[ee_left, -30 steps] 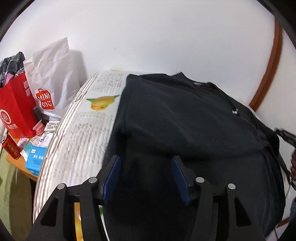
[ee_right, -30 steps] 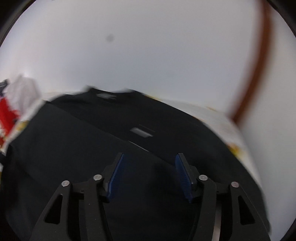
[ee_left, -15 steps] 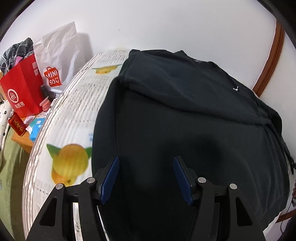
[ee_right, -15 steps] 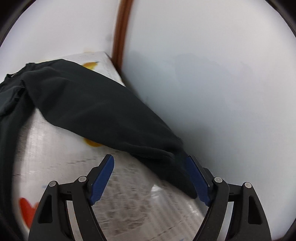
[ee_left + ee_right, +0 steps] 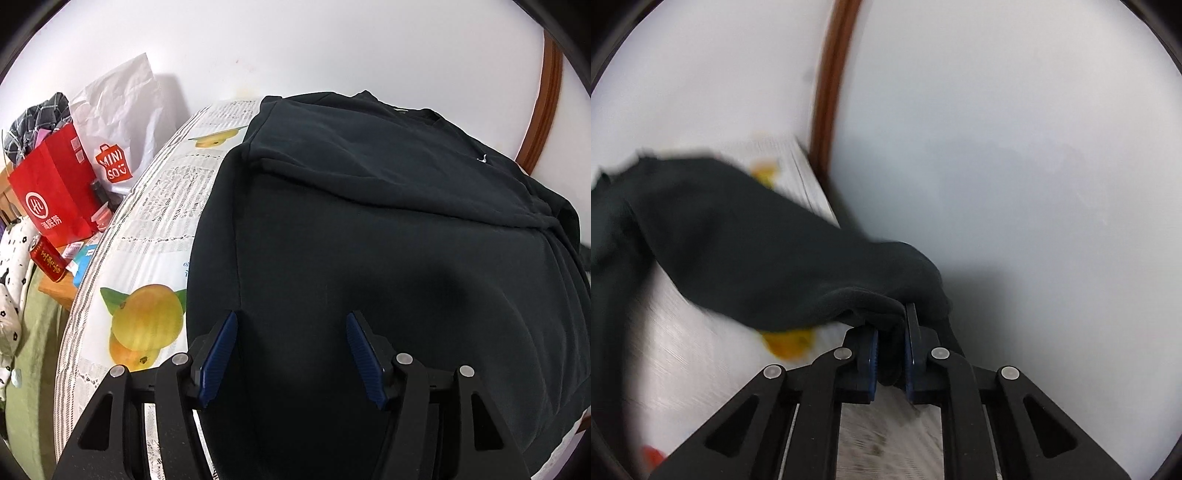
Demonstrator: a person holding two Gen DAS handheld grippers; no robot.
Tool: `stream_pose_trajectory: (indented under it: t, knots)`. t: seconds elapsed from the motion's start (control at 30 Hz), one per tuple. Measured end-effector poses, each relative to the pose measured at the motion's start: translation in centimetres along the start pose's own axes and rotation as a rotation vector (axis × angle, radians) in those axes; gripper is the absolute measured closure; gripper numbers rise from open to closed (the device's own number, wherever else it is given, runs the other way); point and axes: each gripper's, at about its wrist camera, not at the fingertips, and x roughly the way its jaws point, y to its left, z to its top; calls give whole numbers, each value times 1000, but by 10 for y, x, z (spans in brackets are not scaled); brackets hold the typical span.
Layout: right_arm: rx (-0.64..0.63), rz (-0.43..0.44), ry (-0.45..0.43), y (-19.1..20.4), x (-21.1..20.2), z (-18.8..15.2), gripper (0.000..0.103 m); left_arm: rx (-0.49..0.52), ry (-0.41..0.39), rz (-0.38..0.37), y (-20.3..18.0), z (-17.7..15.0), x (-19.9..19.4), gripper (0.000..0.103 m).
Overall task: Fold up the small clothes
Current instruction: 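Grasp the plain sleeve cuff with the right gripper and lift it, then lay the plain sleeve across the sweatshirt body and open the right gripper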
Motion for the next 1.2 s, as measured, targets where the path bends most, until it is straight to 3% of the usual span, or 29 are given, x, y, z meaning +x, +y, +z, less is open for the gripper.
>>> stream_pose_trajectory:
  t: [0.23,0.4,0.7,0.77,0.9,1.0,1.07,1.1,1.13,1.2]
  knots:
    - [-20,279,-190,90,-80,64,92,21,-34,8,-4,-4,2,37]
    - [-57,461,-240,175,-120,81,92,24,-31,1,-5,-3,3,33]
    - [-92,722,-200,341,-111,94,92,15,-30,-1,-5,-4,3,30]
    - [-100,756,-170,367,-119,83,91,16,-30,-1,-4,-4,3,29]
    - [-171,743,-61,420,-93,72,86,16,-30,-3,-4,-4,3,29]
    - [-233,744,22,427,-80,62,65,16,-30,-3,-4,-5,3,29]
    - [-221,745,-1,412,-83,57,32,17,-30,-2,-4,-5,3,28]
    - [-208,731,-31,401,-86,56,24,18,-30,-1,-4,-5,3,28]
    - [-197,721,-60,384,-91,56,18,18,-30,0,-4,-5,3,28]
    - [-194,700,-97,351,-99,53,18,18,-30,-1,-4,-5,4,28]
